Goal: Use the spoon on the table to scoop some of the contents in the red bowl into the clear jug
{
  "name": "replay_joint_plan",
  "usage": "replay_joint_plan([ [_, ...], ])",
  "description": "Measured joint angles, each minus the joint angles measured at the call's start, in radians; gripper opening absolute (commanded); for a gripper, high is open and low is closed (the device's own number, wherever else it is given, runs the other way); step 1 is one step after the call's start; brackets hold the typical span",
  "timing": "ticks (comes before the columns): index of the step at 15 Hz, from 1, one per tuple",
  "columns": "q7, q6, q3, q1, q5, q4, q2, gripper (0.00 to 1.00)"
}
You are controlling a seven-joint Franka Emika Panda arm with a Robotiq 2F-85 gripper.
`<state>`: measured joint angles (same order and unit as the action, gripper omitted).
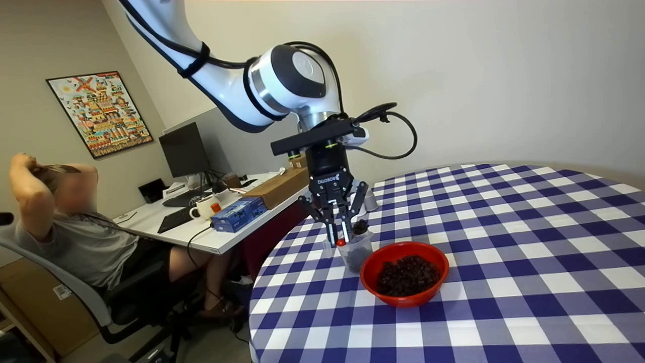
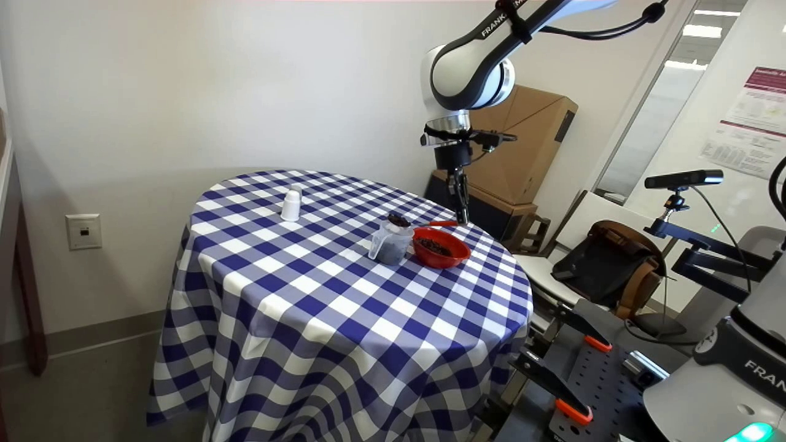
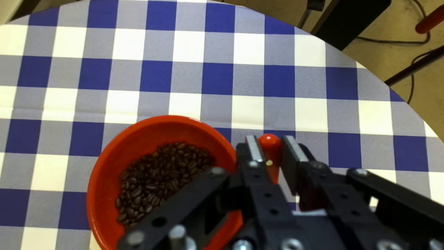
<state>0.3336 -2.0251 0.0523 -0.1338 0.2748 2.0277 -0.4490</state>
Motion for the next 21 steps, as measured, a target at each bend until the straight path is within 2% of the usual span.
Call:
replay_joint_plan([
  [8, 0.0, -0.072, -0.001, 0.03, 0.091, 0.053, 0.013, 0.07],
  [21, -0.006, -0.232, 0.014, 0.038, 0.313, 0.147, 0.066, 0.07],
])
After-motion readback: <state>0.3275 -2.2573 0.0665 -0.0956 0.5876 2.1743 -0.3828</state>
